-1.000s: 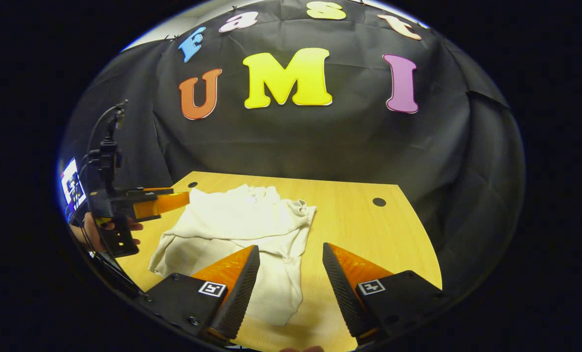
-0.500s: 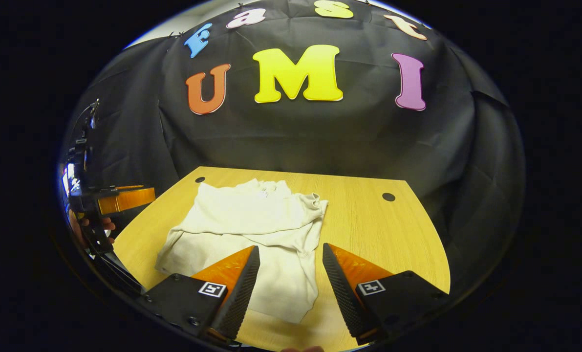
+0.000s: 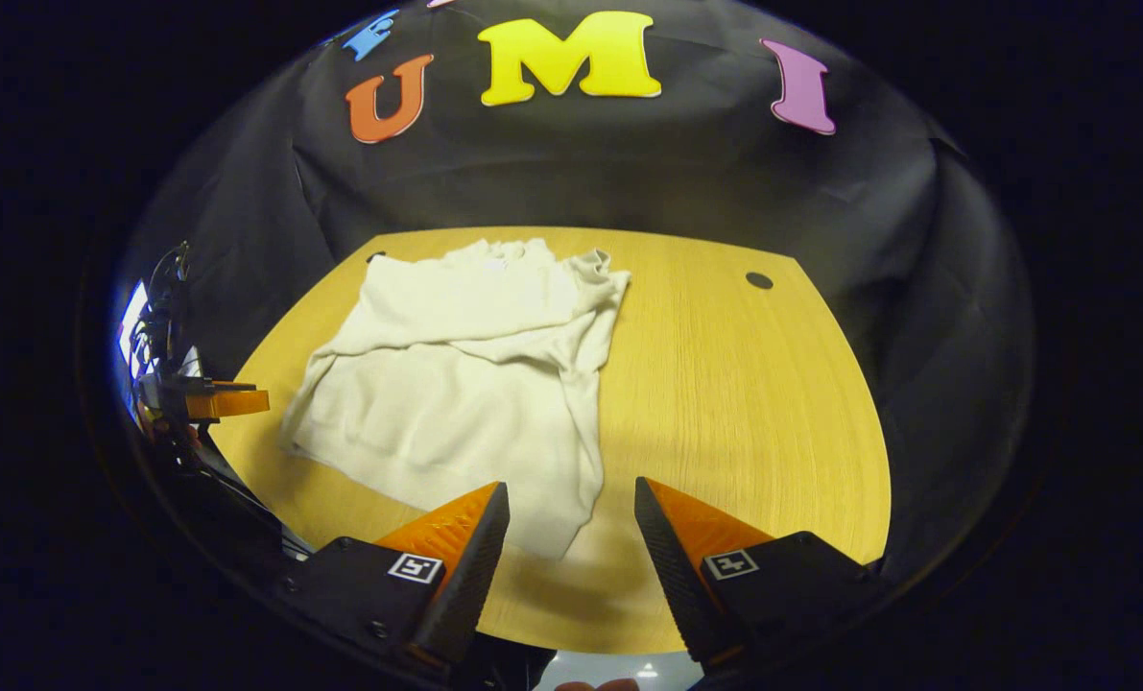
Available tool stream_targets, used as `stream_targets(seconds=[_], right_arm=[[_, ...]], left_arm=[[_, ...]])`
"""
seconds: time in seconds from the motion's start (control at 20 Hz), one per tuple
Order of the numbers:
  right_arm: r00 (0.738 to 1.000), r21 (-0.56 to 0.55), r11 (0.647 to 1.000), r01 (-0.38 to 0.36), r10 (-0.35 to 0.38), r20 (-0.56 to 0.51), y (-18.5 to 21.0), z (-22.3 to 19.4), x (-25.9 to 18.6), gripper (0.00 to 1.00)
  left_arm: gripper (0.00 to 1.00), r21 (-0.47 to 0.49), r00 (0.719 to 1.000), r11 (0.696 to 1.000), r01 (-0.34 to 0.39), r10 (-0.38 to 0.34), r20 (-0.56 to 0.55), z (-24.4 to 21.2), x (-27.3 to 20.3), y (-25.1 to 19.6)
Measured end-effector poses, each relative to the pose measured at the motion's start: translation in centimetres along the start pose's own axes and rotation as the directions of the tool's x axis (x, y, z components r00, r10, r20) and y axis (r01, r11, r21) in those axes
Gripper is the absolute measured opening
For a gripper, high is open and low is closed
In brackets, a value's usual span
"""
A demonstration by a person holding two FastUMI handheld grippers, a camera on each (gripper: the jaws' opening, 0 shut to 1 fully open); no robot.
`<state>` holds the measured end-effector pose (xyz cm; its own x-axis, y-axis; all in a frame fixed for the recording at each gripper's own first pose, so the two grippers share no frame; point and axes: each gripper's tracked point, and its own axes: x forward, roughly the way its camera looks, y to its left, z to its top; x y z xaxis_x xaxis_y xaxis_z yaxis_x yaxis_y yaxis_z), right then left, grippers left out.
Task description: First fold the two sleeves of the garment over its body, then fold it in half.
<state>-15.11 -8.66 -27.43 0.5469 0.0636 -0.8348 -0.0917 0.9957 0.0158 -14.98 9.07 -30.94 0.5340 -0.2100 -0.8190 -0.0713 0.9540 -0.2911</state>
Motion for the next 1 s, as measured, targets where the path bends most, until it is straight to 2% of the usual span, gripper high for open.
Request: stream_targets(seconds=[0.05, 0.15, 0.45, 0.55, 0.6, 0.8, 0.95, 1.0], right_arm=[[1.0, 0.002, 1.0, 0.003, -0.003, -0.023, 0.0, -0.7, 0.5, 0.83], [0.997, -0.001, 1.0, 0.014, -0.015, -0.069, 0.0, -1.9, 1.7, 0.83], [0.981, 0.02, 0.999, 0.046, -0.041, -0.188, -0.1, -4.1, 4.6, 0.83], [0.974, 0.046, 0.997, 0.054, -0.042, -0.224, 0.1, -4.8, 5.8, 0.83], [0.97, 0.063, 0.996, 0.057, -0.041, -0.24, 0.3, -5.1, 6.4, 0.84], [0.951, 0.091, 0.992, 0.084, -0.053, -0.306, 1.0, -6.7, 8.0, 0.84], [0.949, 0.084, 0.992, 0.092, -0.062, -0.31, 1.3, -6.8, 8.4, 0.82], [0.95, 0.087, 0.992, 0.092, -0.061, -0.307, 1.3, -6.7, 8.4, 0.84]], left_arm=[[1.0, -0.03, 0.999, 1.0, 0.004, -0.005, -0.035, -0.8, 0.3, 0.0], [0.97, -0.057, 0.997, 0.998, 0.001, -0.005, -0.073, -1.4, 0.6, -0.3], [0.96, -0.102, 0.993, 0.995, -0.017, 0.005, -0.116, -1.5, 3.0, -0.3], [1.0, -0.105, 0.993, 0.994, -0.022, 0.01, -0.12, -1.2, 3.5, -0.5], [0.94, -0.102, 0.992, 0.994, -0.025, 0.012, -0.126, -1.0, 3.7, -0.7], [0.91, -0.085, 0.985, 0.995, -0.057, 0.042, -0.168, -1.1, 4.1, -1.2], [0.86, -0.056, 0.978, 0.995, -0.079, 0.066, -0.195, -1.5, 4.2, -1.2], [0.8, -0.05, 0.977, 0.995, -0.083, 0.071, -0.203, -1.5, 4.2, -1.0]])
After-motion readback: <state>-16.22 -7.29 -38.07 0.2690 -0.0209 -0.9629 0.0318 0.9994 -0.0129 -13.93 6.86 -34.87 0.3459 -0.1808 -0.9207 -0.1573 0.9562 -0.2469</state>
